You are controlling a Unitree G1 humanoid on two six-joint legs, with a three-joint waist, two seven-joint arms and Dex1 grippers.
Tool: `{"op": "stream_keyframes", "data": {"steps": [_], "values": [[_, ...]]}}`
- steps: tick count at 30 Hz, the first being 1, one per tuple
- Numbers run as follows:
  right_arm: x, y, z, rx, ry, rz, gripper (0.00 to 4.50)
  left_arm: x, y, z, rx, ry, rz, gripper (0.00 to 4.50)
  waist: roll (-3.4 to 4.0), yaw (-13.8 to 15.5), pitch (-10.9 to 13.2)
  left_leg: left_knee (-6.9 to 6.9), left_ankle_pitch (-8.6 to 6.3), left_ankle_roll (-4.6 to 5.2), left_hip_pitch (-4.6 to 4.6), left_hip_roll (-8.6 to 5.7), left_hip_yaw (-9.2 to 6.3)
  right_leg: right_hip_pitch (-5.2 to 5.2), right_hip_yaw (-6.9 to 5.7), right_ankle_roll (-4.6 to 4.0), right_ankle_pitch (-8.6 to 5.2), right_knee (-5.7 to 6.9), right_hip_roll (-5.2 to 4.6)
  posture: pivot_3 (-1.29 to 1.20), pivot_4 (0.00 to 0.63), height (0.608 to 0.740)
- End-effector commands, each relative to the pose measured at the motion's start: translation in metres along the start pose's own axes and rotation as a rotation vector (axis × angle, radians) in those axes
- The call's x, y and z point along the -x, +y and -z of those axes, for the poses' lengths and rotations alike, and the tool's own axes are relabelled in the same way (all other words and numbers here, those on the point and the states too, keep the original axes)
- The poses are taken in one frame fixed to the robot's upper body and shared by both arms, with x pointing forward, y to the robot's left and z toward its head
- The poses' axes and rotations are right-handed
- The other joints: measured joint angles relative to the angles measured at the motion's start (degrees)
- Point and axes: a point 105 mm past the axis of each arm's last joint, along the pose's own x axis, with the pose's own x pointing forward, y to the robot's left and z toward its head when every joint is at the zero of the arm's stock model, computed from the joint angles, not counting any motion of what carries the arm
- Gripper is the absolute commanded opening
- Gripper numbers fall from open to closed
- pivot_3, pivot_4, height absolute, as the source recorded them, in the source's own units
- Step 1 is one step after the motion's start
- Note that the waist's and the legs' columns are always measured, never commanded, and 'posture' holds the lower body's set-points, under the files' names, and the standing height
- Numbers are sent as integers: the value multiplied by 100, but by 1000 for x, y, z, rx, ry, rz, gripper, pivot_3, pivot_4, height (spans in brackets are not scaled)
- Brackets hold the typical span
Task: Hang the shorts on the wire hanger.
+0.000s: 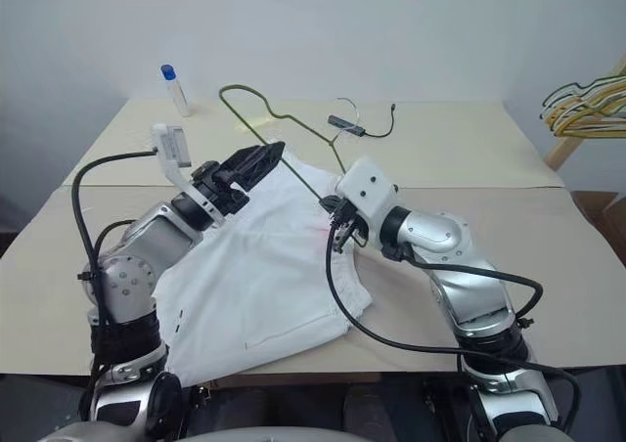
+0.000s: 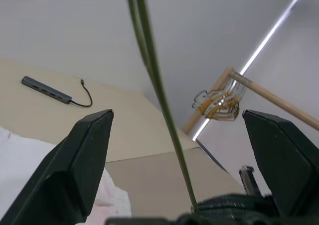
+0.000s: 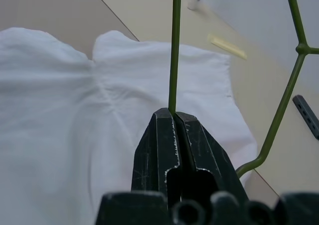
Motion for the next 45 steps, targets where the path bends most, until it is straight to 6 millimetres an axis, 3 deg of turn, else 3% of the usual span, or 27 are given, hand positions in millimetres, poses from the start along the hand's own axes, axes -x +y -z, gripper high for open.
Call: {"op": "stream_keyframes", "data": {"steps": [1,8,14,20,21,28,31,36,39,42,45], "values": [[1,0,-15,59,-63,17,0,-6,-3,-15,14,-47,2,4128,0,1,0,0,0,0,0,0,0,0,0,0,0,0,0,-5,0,740],[-3,1,-14,79,-65,34,0,-9,-4,-18,83,-75,5,2129,0,-3,0,-1,0,0,-2,-1,-1,-1,0,0,0,-3,0,-7,0,740],[-8,1,-13,160,-72,81,0,-12,-2,-14,93,-68,-19,79,0,-4,0,-1,0,-1,0,-1,-1,-1,0,0,0,-2,0,-17,0,740],[-9,6,-13,297,-89,99,0,-14,0,-15,85,-91,-37,35,0,-4,0,-1,1,-2,-2,-2,-2,-1,0,0,0,-4,0,-24,0,740],[-9,6,-13,308,-94,100,516,-14,0,-16,81,-98,-36,0,0,-4,0,-1,1,-2,-2,-3,-2,-1,0,0,0,-4,0,-24,0,740],[-5,1,-27,326,-156,129,2769,-9,-14,-28,-11,-145,66,0,-1,-25,0,-2,1,-3,-1,-3,-2,-1,0,0,0,-5,1,-27,0,740],[8,-1,-36,146,-198,32,3773,-4,-12,-41,-80,-169,92,0,-1,-29,0,-3,2,-3,-1,-3,-2,-1,0,-1,0,-5,1,-24,0,740],[45,-7,-45,-102,-212,-207,3773,20,-24,-64,-173,-159,309,0,0,-35,2,-4,1,-3,-1,-2,-3,2,-3,-1,0,-9,1,-27,0,740],[62,-16,-40,-258,-139,-341,3773,52,-45,-78,-220,-148,580,0,6,-58,6,-7,1,-2,1,-1,-2,1,-4,-2,-1,-10,1,-34,0,740],[70,-18,-37,-463,-95,-507,3773,77,-63,-89,-219,-148,803,0,6,-102,7,-10,1,-2,4,4,2,2,-5,-5,-4,-12,3,-37,0,740],[70,-11,-31,-553,-44,-635,3773,85,-68,-96,-229,-152,900,0,7,-133,8,-9,1,-1,7,5,2,4,-5,-6,-5,-9,4,-38,0,740]]}}
